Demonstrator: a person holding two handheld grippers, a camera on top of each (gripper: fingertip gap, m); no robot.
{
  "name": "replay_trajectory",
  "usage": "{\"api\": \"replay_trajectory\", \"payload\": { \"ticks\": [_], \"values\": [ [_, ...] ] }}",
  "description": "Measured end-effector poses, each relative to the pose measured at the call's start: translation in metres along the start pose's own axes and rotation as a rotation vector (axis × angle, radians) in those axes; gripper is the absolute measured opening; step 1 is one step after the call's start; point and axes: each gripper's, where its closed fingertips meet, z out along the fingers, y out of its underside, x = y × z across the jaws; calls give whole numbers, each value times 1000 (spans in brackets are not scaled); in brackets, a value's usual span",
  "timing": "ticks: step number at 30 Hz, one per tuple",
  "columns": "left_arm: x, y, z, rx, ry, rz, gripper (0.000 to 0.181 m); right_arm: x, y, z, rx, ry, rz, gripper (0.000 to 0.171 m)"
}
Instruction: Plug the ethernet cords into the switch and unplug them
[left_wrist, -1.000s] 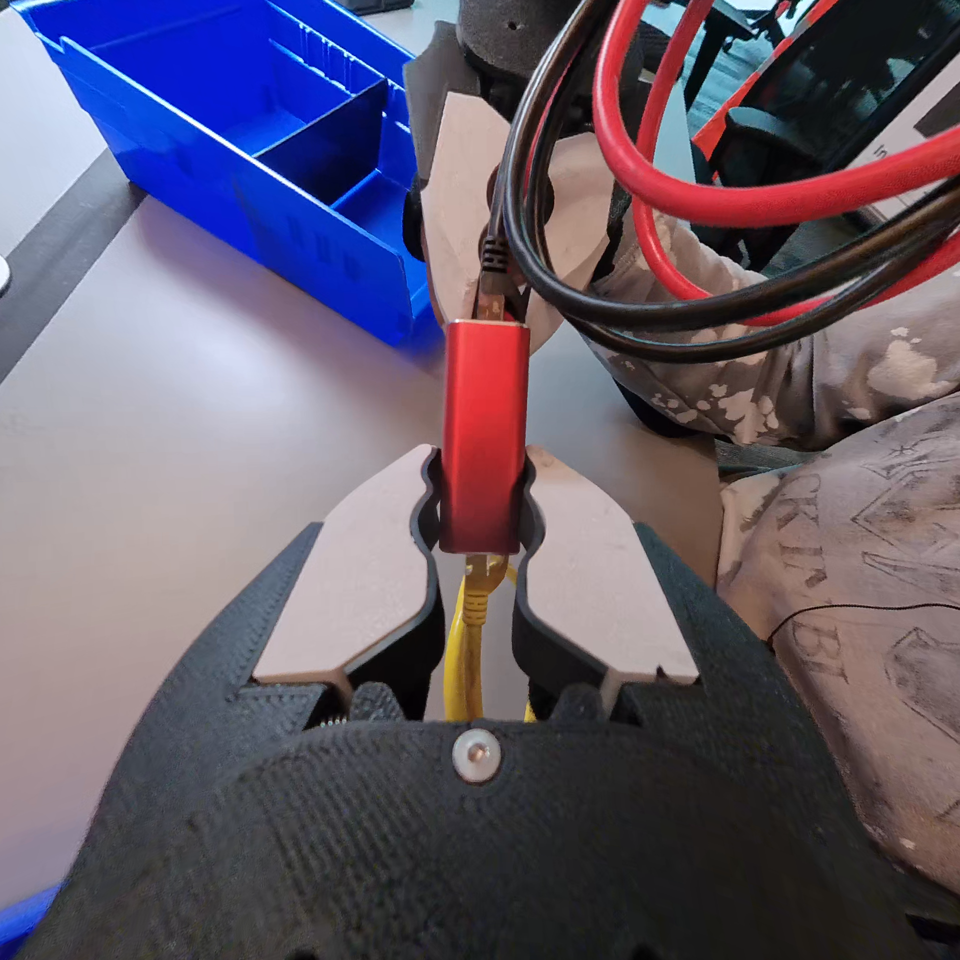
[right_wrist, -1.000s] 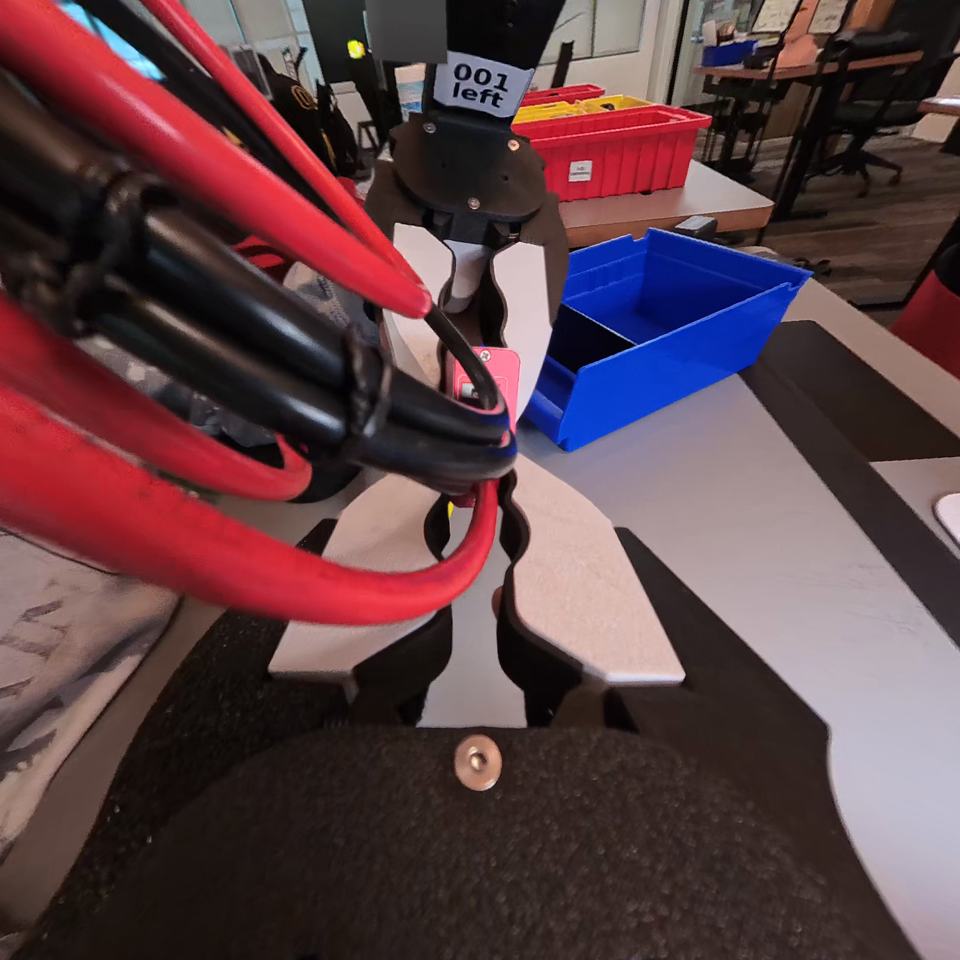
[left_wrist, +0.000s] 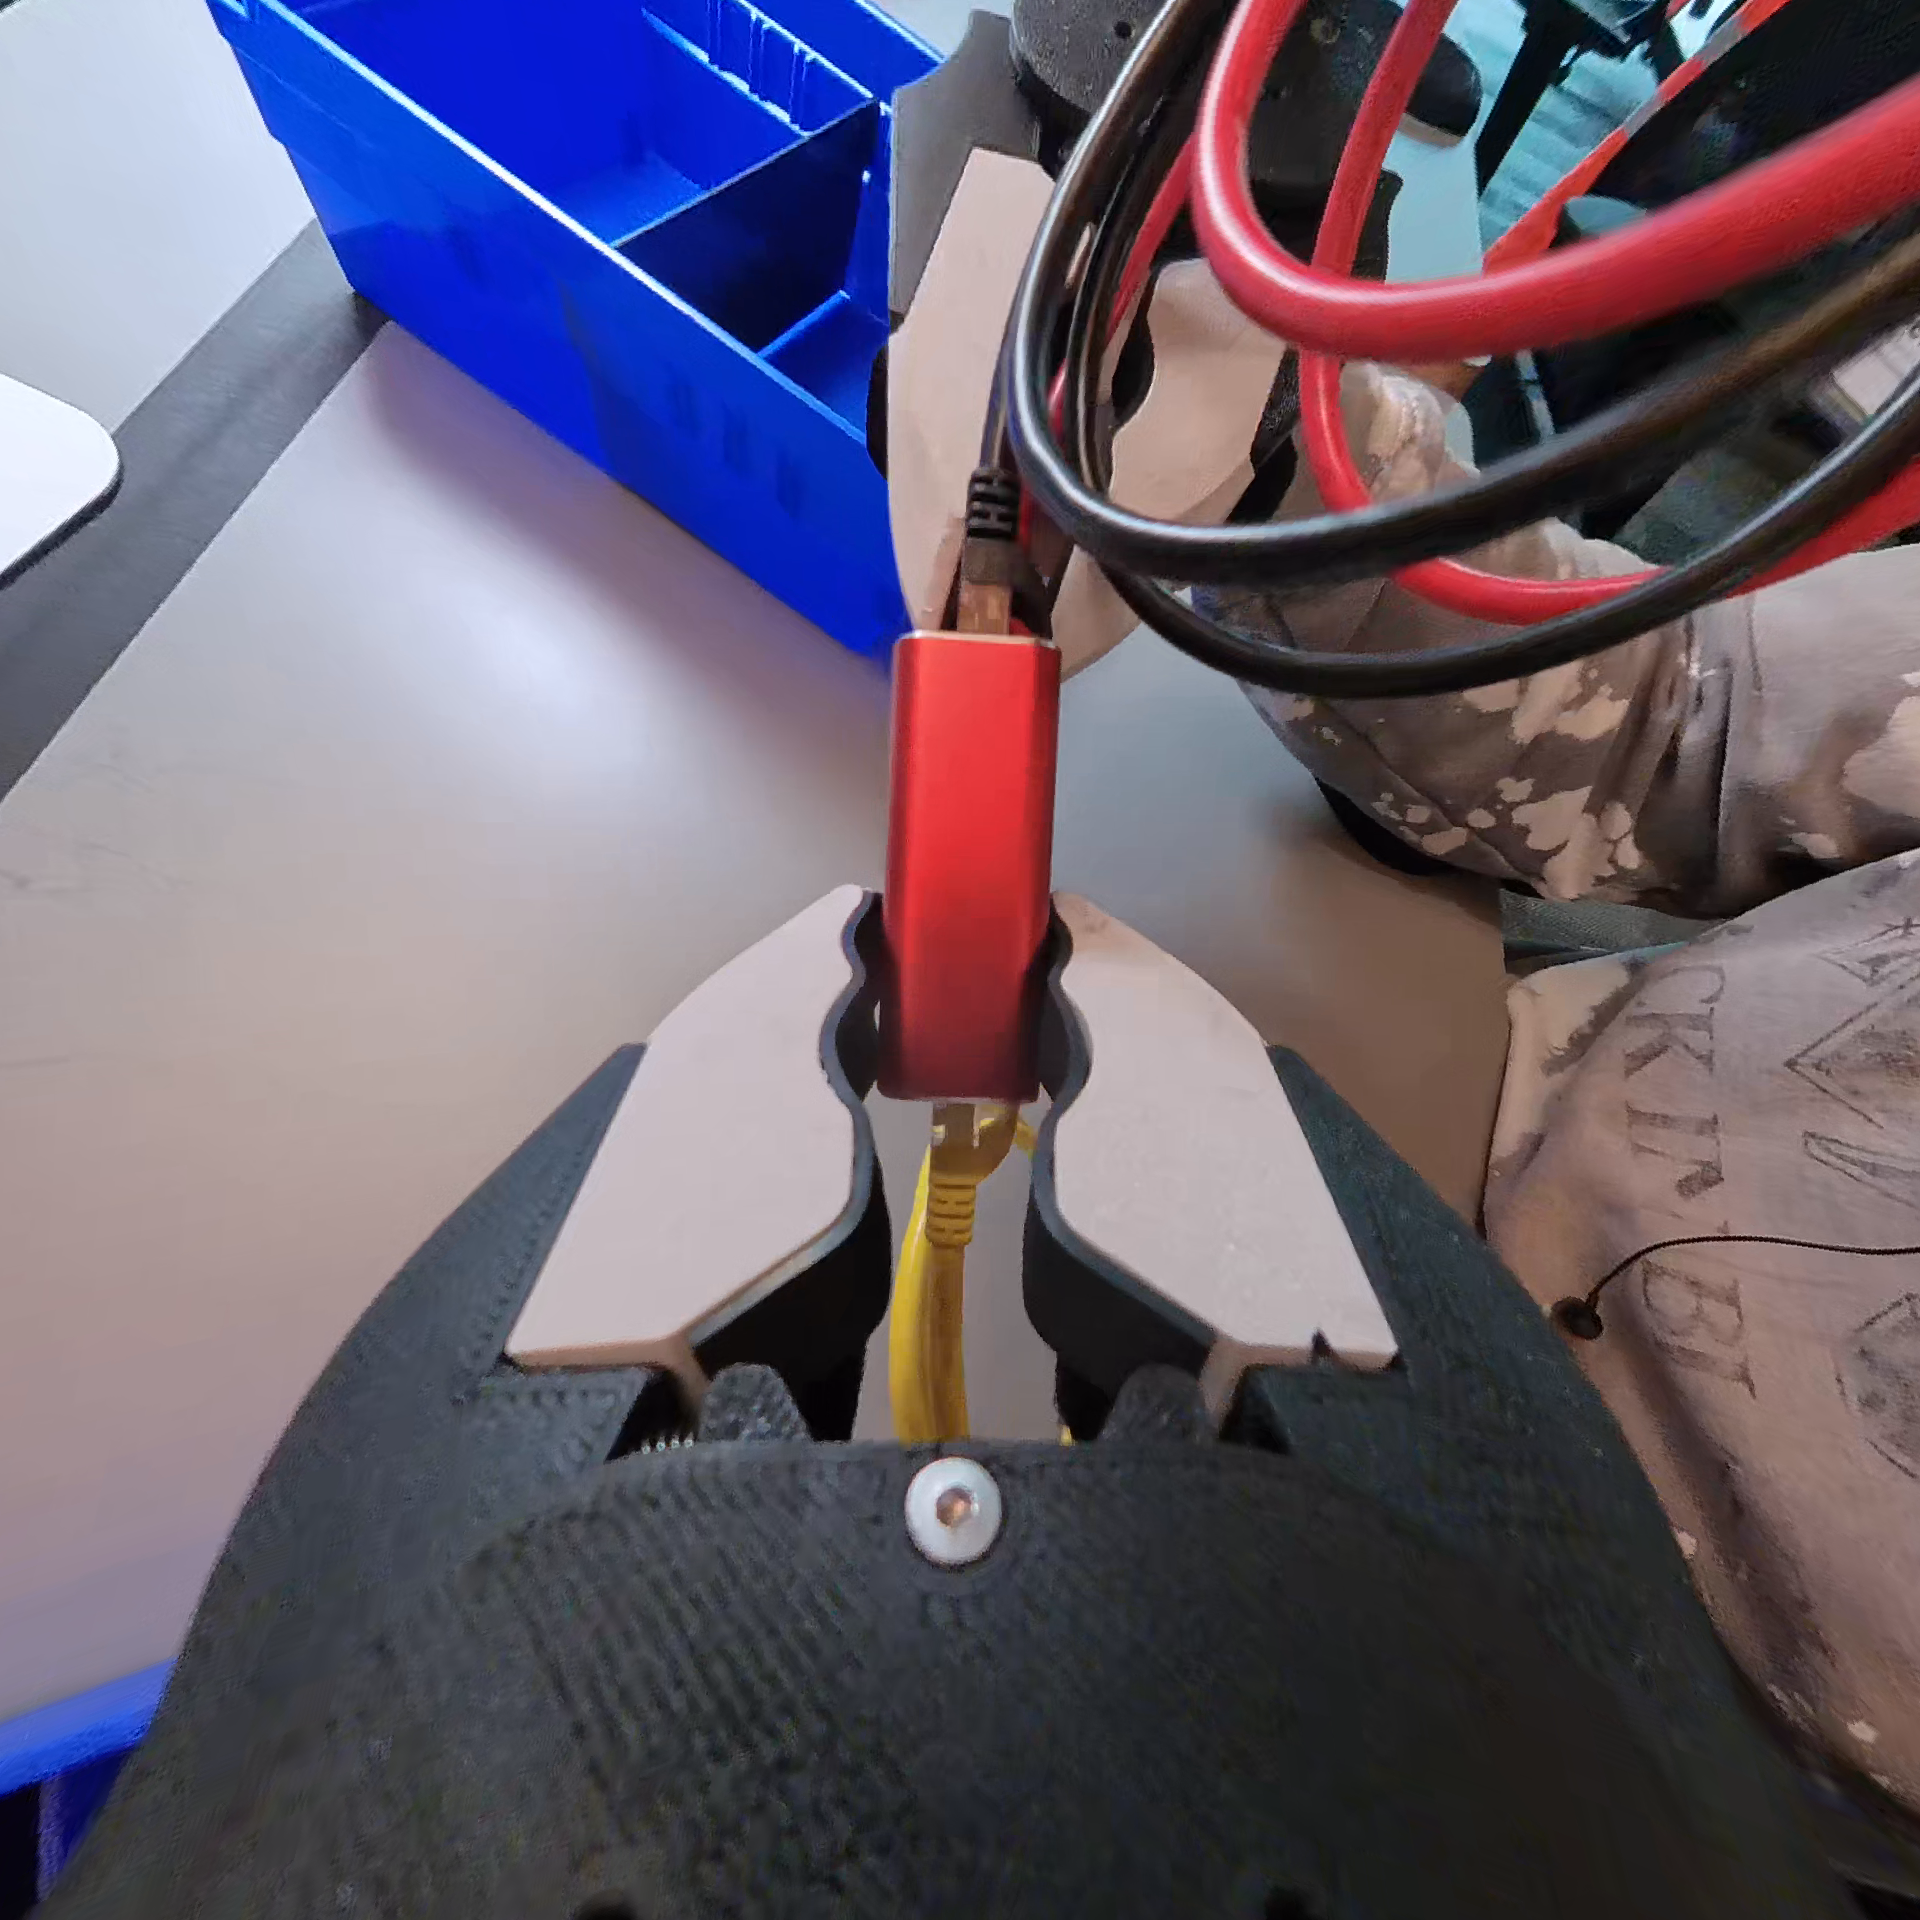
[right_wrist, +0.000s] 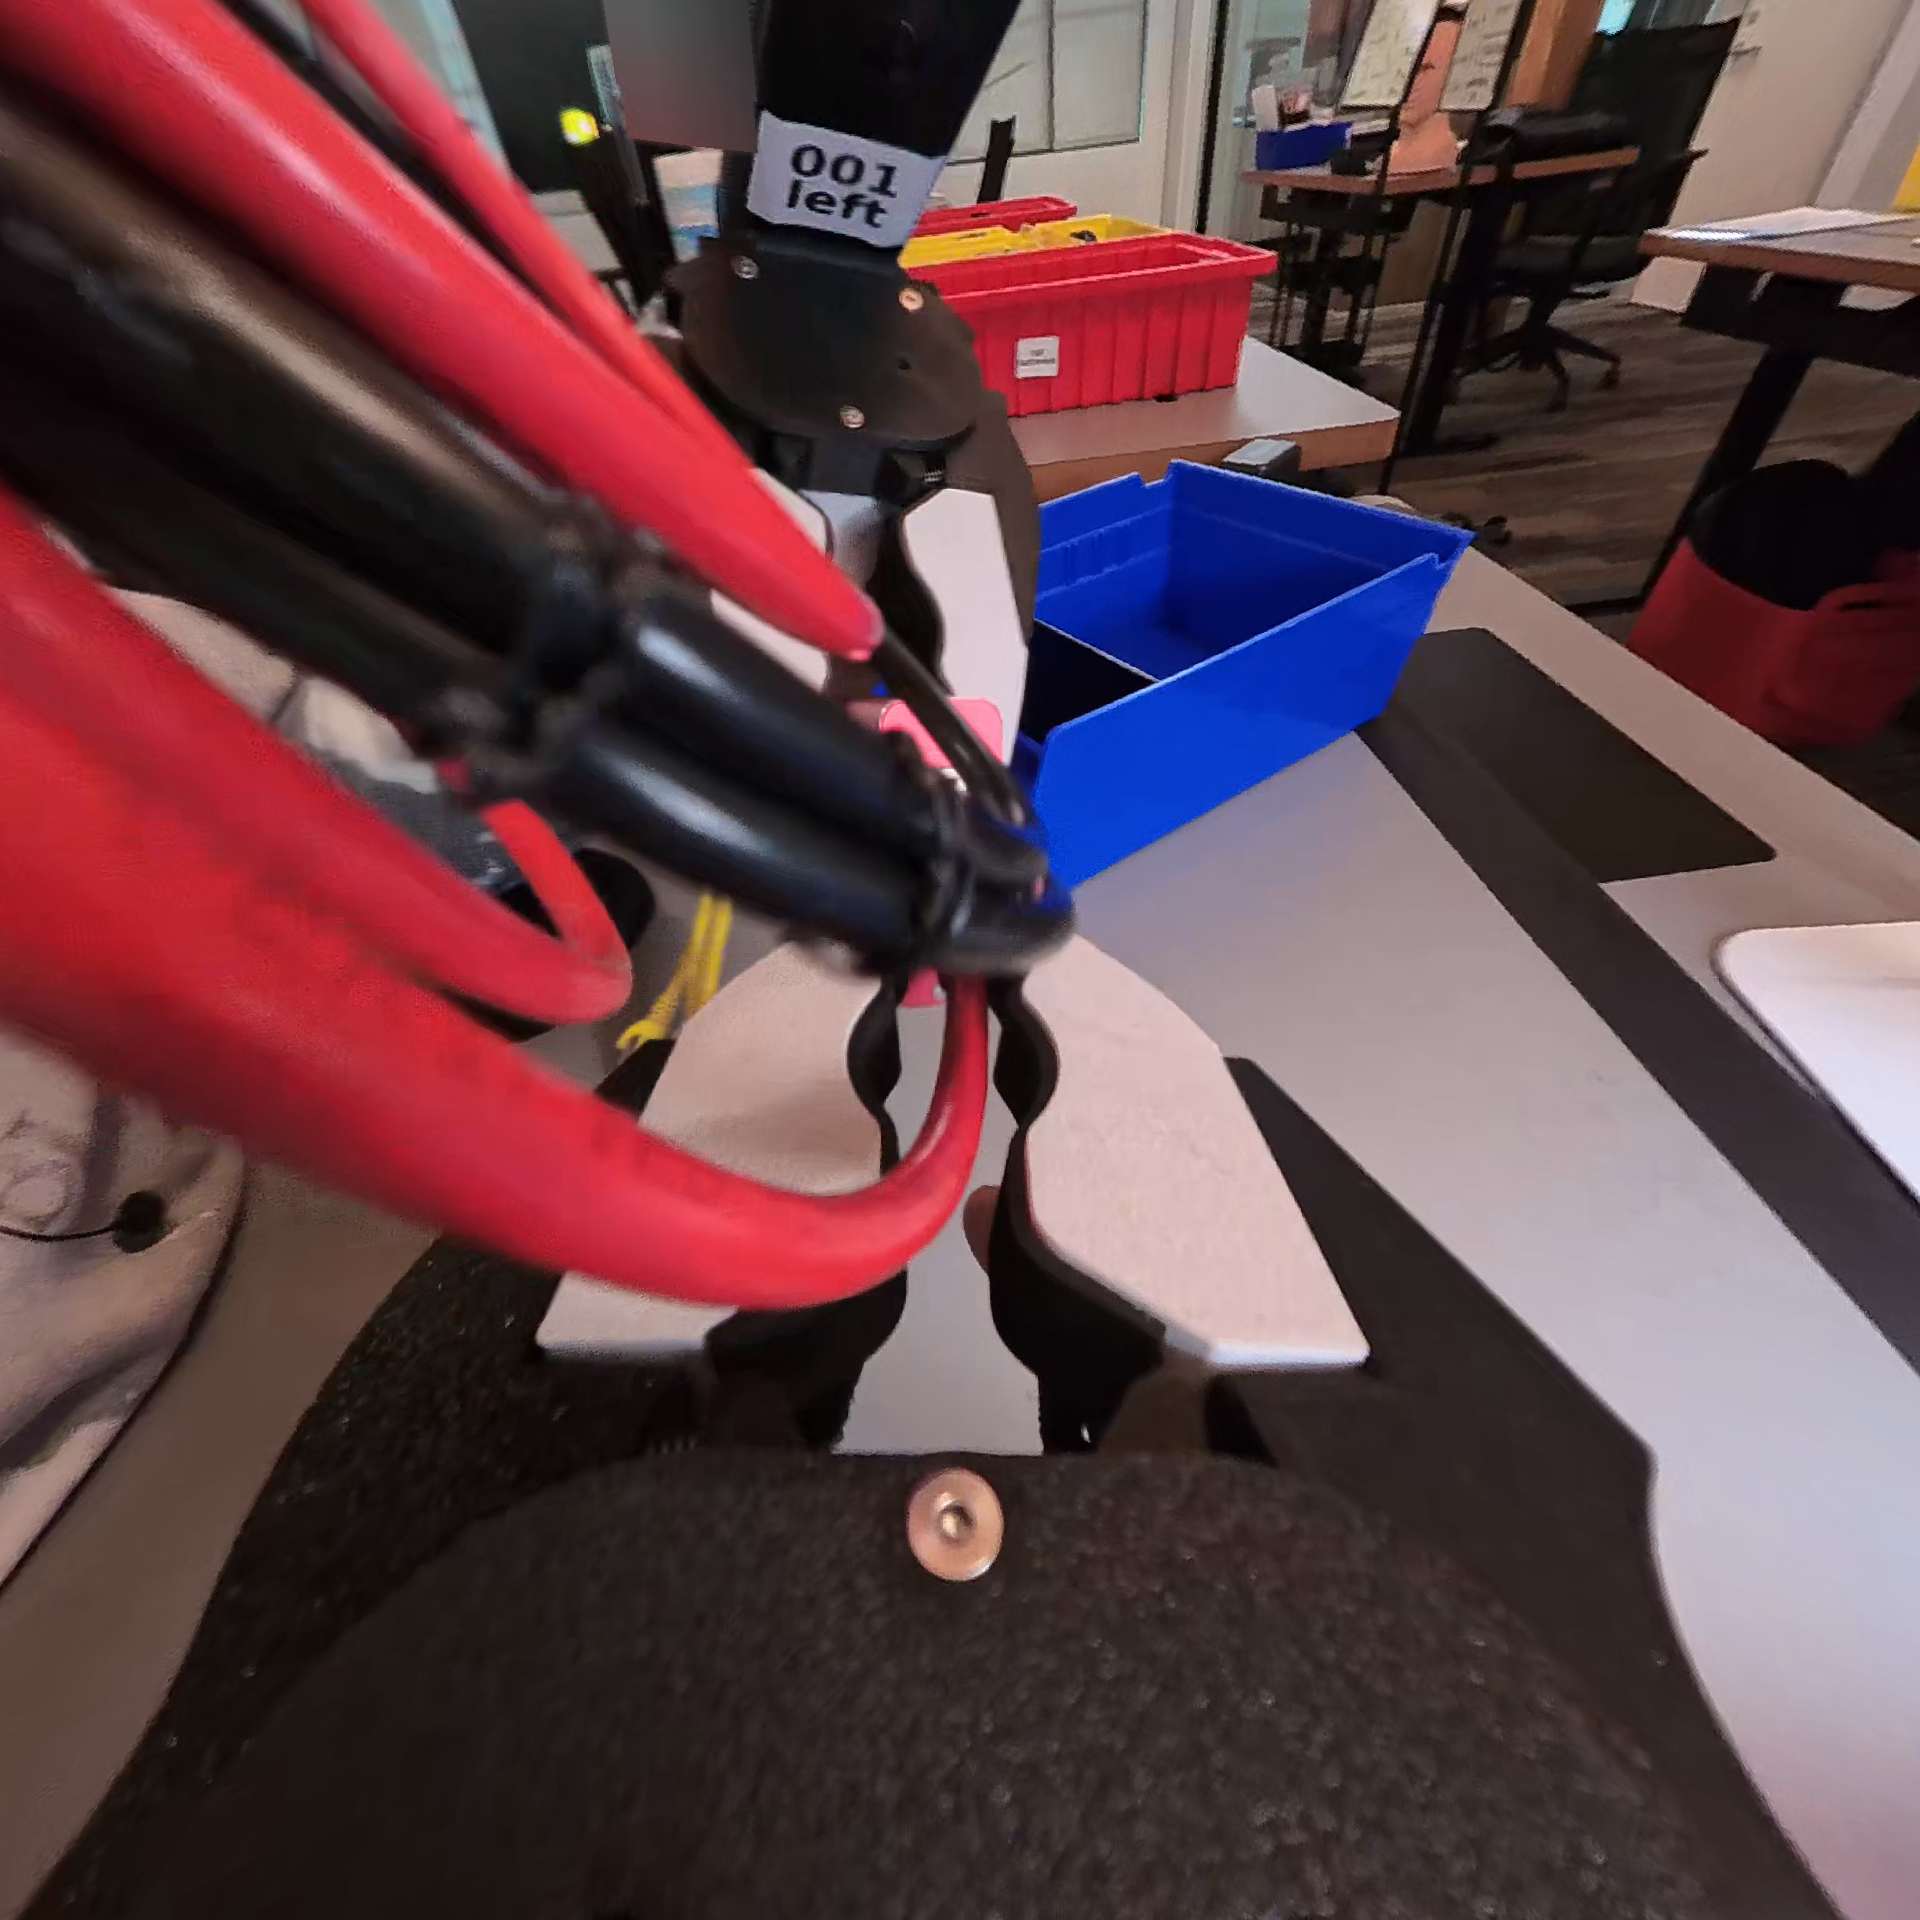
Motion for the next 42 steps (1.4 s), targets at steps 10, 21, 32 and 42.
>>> {"api": "replay_trajectory", "payload": {
  "ticks": [10, 21, 32, 42],
  "values": [
    [-5, -12, -48, 180, 70, -61, 27, 20, -23, -63, 66, 187, -11, 13],
    [-16, -31, -87, 426, 157, -166, 27, 28, 6, -150, -57, 381, 7, 14],
    [-11, -31, -72, 379, 153, -147, 27, 69, 50, -238, -395, 628, 102, 14],
    [-10, -29, -64, 352, 161, -138, 27, 114, 76, -347, -1174, 999, 86, 13]
  ]
}}
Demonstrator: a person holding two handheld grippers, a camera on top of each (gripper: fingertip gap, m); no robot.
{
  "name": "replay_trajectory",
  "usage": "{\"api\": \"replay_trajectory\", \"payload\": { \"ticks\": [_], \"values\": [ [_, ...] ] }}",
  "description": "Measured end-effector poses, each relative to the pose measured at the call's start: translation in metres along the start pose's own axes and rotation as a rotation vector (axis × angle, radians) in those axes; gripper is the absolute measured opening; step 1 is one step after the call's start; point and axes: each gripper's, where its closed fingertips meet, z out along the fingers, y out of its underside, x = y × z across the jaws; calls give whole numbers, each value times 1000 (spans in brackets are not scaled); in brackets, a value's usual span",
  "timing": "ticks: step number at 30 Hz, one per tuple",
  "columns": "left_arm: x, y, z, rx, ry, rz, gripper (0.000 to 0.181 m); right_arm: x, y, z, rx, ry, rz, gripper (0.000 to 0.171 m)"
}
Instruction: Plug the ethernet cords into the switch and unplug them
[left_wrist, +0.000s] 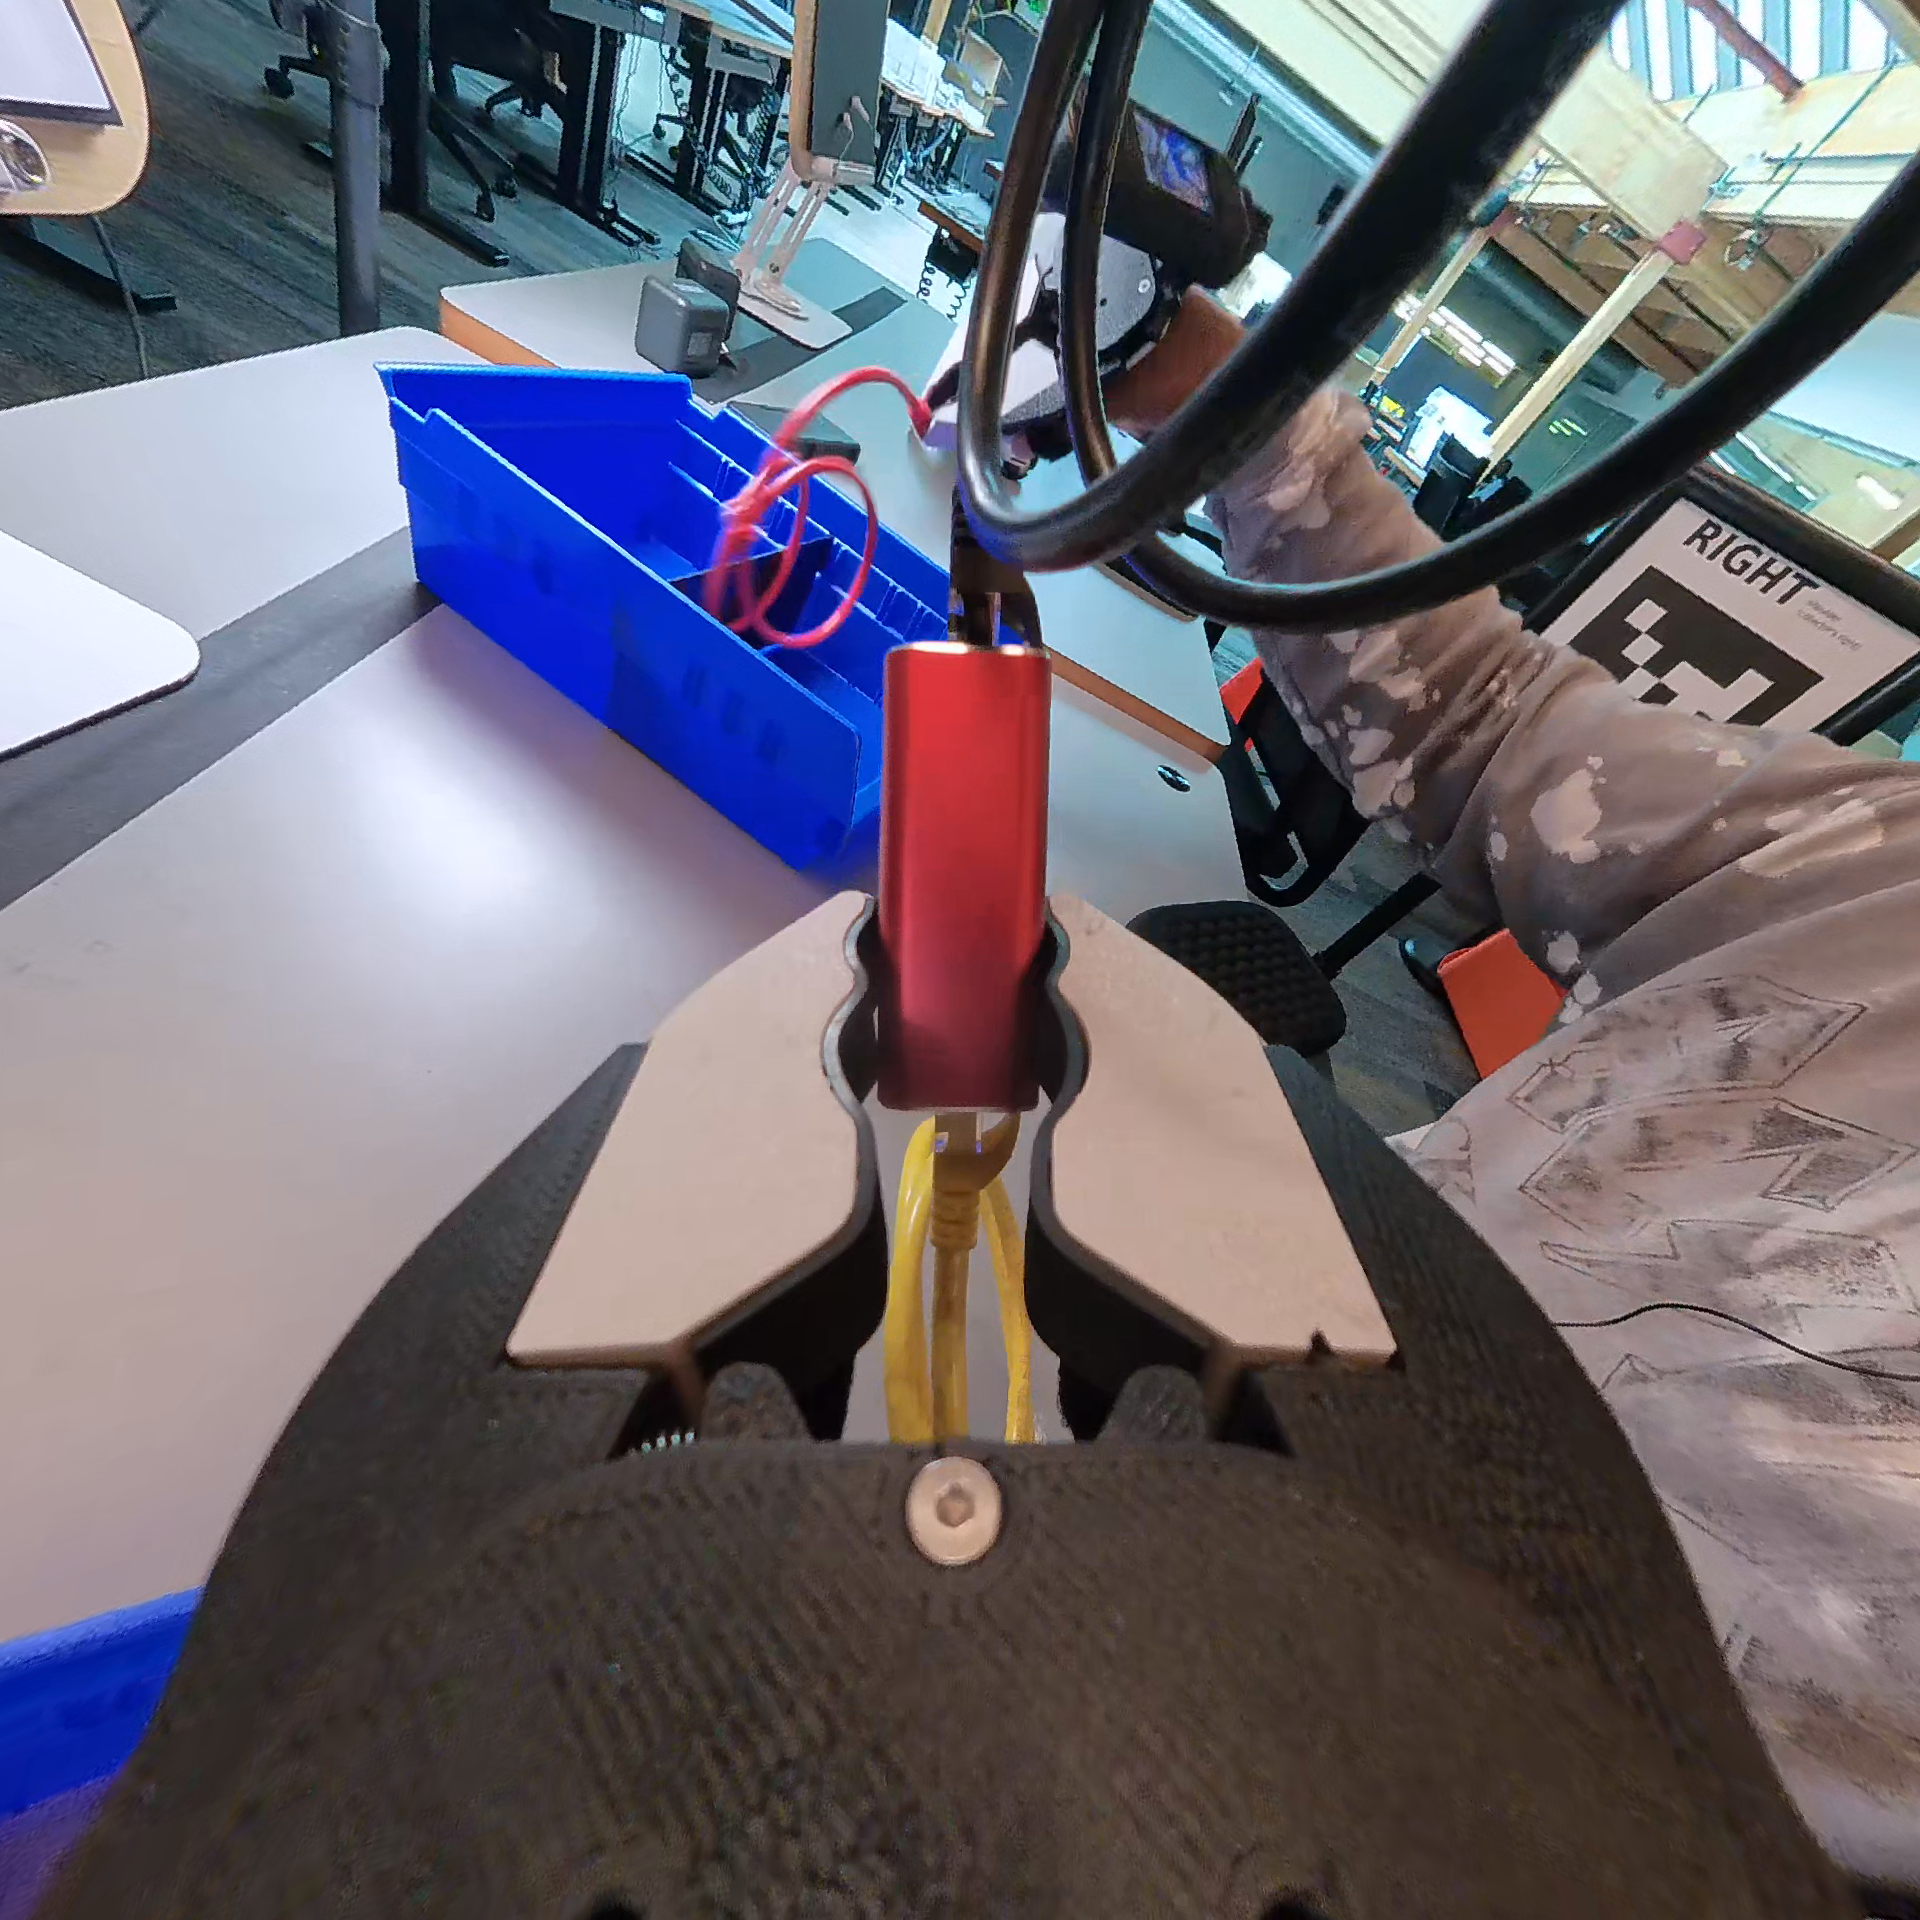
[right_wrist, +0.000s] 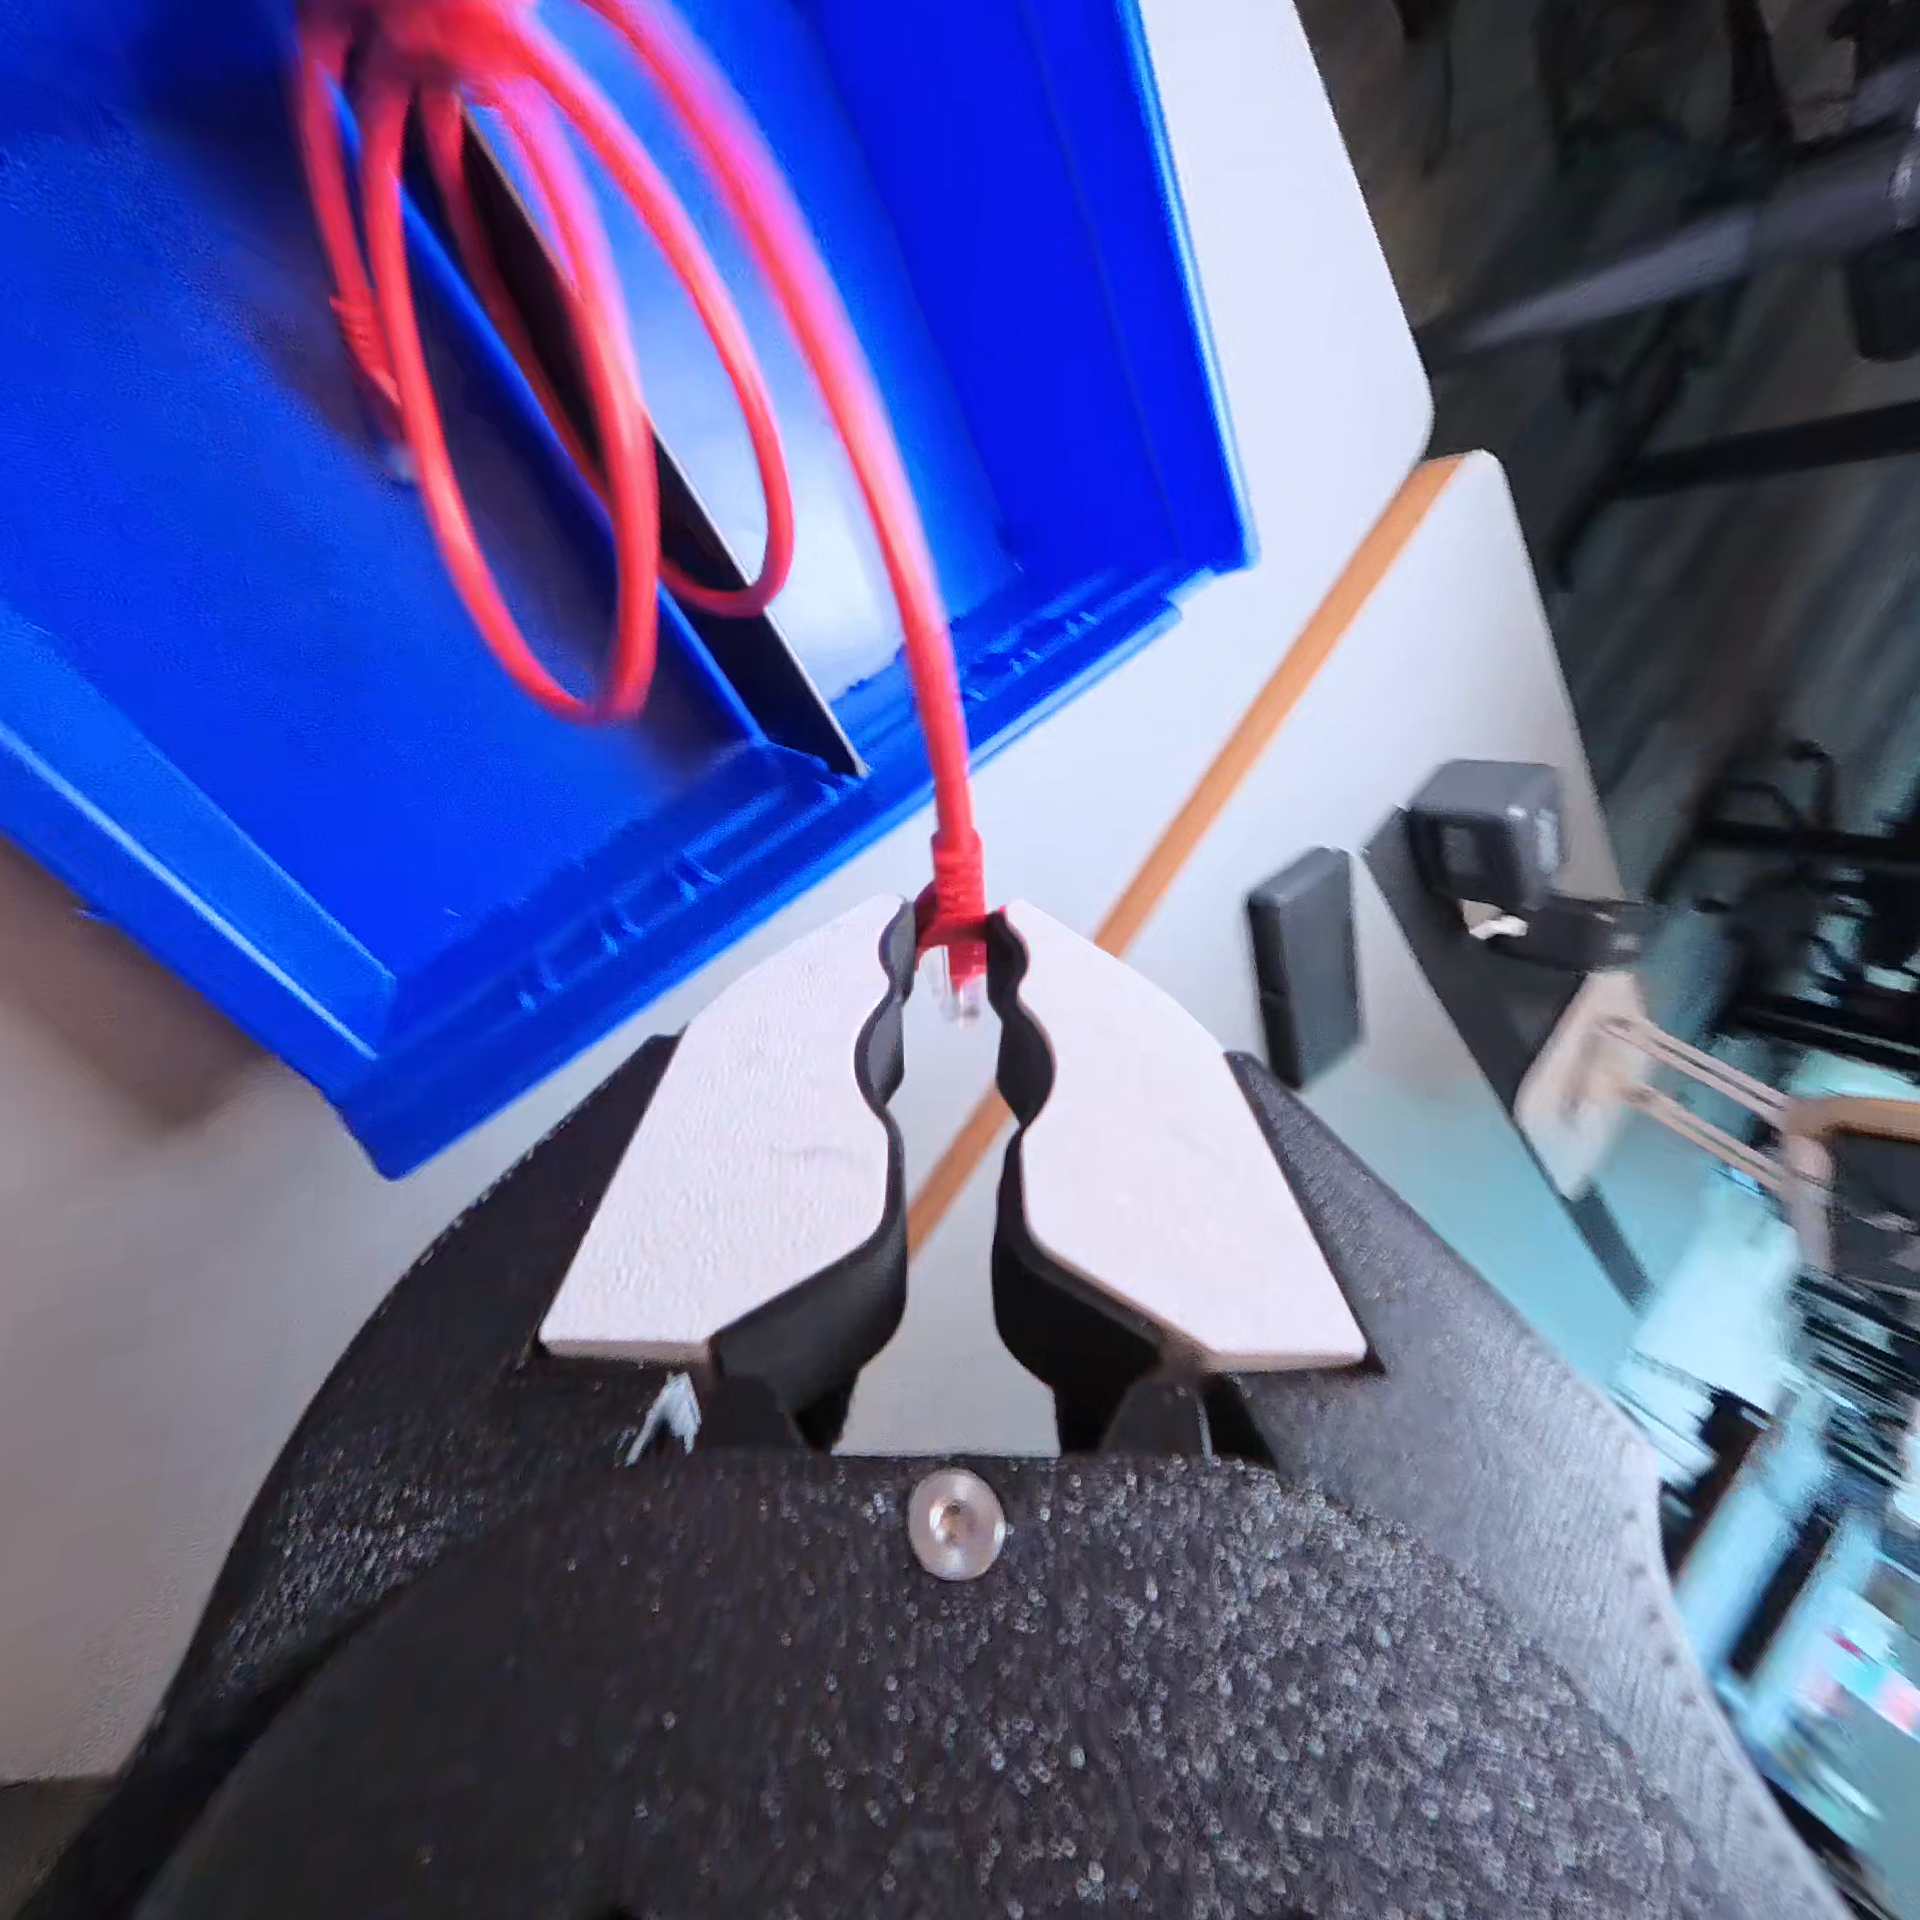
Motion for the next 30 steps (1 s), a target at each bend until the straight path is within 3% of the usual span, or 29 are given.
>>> {"api": "replay_trajectory", "payload": {
  "ticks": [5, 11, 14, 18, 20, 25, 30],
  "values": [
    [-1, 1, 2, -6, 3, -2, 27, -10, -7, -2, -107, 0, -148, 13],
    [1, 1, 2, -10, 5, 4, 27, -84, -27, 0, -26, -349, -257, 12],
    [1, 2, 5, -14, 10, 3, 27, -105, -29, 15, -39, -418, -275, 12],
    [2, 5, 9, -29, 12, 2, 27, -108, -21, 48, -102, -401, -261, 13],
    [1, 6, 11, -34, 10, 1, 27, -92, -20, 59, -106, -308, -260, 25],
    [-6, 10, 16, -48, 4, -17, 27, -53, -44, 29, 129, -217, -145, 55],
    [-8, 13, 26, -53, 16, -28, 27, -42, -98, -48, 544, -134, -33, 58]
  ]
}}
